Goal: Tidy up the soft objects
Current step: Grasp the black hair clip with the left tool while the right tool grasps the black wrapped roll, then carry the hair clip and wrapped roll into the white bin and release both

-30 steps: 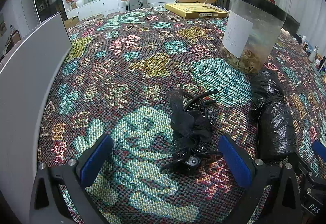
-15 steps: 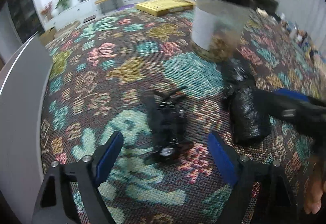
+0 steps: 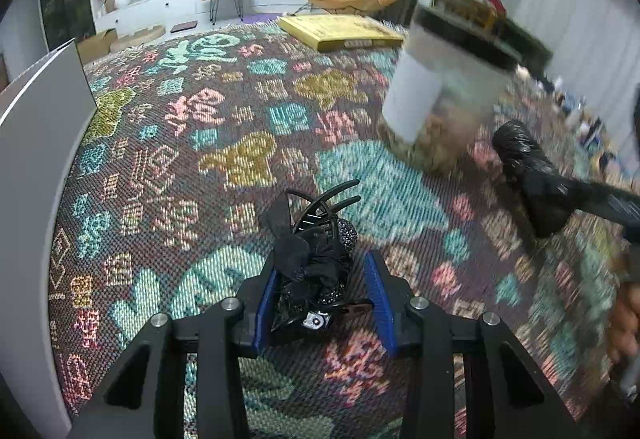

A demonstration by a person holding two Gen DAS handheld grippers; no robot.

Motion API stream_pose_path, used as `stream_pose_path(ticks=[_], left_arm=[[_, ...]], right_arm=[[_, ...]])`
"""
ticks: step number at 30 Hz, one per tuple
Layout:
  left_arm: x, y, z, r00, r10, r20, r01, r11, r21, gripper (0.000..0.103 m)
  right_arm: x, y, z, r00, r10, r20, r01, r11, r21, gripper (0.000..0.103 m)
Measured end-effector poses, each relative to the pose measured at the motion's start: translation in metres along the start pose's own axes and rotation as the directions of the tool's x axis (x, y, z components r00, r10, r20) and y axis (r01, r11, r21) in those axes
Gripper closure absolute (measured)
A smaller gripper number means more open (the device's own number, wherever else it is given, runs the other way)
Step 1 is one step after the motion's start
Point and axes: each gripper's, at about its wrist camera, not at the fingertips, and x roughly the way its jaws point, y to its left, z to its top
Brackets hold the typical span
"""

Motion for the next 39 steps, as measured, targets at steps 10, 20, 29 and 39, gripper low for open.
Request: stream_pose_path(ticks=[10, 20, 29, 39], left_arm=[[-0.017, 0.012, 0.021, 0.999, -0.026, 0.026, 0.028, 0.997, -0.065, 0.062], [-0.147, 0.054, 0.017, 0.968, -0.134, 0.211, 0.175, 0.966, -0.19, 0.062], [-0.274, 0.162, -0.042, 0.954, 0.215, 0.211, -0.164, 0.959, -0.233, 0.06], [-0.308, 0.214, -0.113, 0.87, 0.47, 0.148, -0.409, 0.857, -0.315, 0.006]], right_arm=[[0.04, -0.039, 0.054, 0.999, 0.039, -0.018, -0.036, 0.991, 0.127, 0.063], [-0.085, 0.076, 0.085, 0.972, 0.172, 0.162, -0.159, 0.983, -0.088, 0.063], [-0.131, 0.332, -0.003, 0.881, 0.471, -0.042, -0.449, 0.806, -0.386, 0.063], [-0.095, 0.41, -0.106, 0.872, 0.449, -0.196, -0.486, 0.744, -0.458, 0.032]])
